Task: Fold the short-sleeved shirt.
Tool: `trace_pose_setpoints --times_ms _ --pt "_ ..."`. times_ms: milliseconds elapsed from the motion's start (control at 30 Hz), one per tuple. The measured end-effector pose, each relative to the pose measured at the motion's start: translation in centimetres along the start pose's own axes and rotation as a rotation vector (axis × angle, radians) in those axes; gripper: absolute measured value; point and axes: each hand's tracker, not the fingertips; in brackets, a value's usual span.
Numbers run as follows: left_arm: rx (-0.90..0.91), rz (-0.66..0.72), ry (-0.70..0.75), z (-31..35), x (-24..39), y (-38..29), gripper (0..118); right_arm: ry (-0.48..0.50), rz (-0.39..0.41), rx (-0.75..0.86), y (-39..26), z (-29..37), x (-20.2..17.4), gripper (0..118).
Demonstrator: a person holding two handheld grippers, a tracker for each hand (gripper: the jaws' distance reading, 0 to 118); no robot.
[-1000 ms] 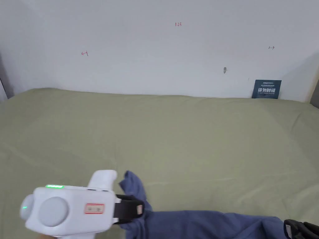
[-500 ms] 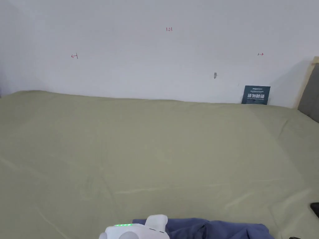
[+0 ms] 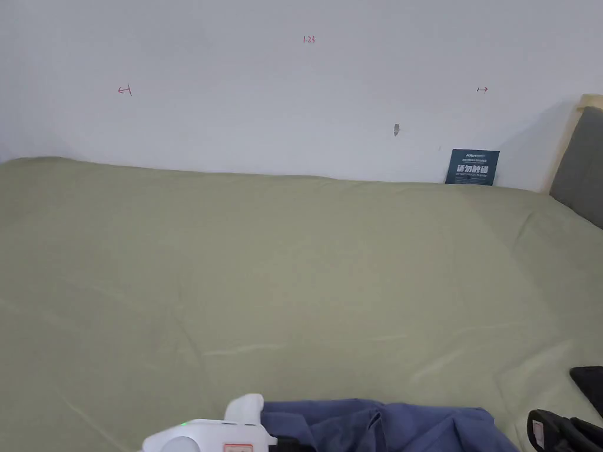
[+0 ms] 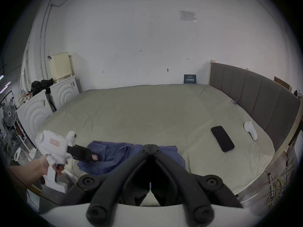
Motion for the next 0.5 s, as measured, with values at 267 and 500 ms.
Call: trace_pose_setpoints --times_ms 267,500 --pt "0.012 -0.064 -0.029 -4.3 4.3 -3.7 0 0.003 0.006 0.007 -0.2 0.8 0.1 0" --pt "0.003 0.044 -0.047 -5.3 2.5 -4.2 1 0.014 0.014 -0.008 -0.3 0.2 -0.3 0"
